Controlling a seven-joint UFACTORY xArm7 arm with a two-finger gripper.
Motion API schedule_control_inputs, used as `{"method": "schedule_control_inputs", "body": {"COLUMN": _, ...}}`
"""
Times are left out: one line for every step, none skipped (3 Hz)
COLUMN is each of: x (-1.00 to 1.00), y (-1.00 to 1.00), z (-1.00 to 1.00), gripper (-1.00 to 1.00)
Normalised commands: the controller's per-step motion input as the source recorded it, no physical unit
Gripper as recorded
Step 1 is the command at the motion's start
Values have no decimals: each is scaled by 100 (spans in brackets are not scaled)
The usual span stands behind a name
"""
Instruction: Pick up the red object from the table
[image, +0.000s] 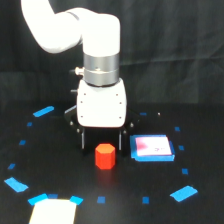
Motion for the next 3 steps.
{"method": "schedule_control_inputs", "body": {"x": -5, "y": -77, "z": -45, "gripper": 59}}
{"method": "schedule_control_inputs", "body": {"x": 4, "y": -39, "z": -45, "gripper": 43}}
{"method": "schedule_control_inputs", "body": {"x": 54, "y": 13, "z": 27, "gripper": -100}}
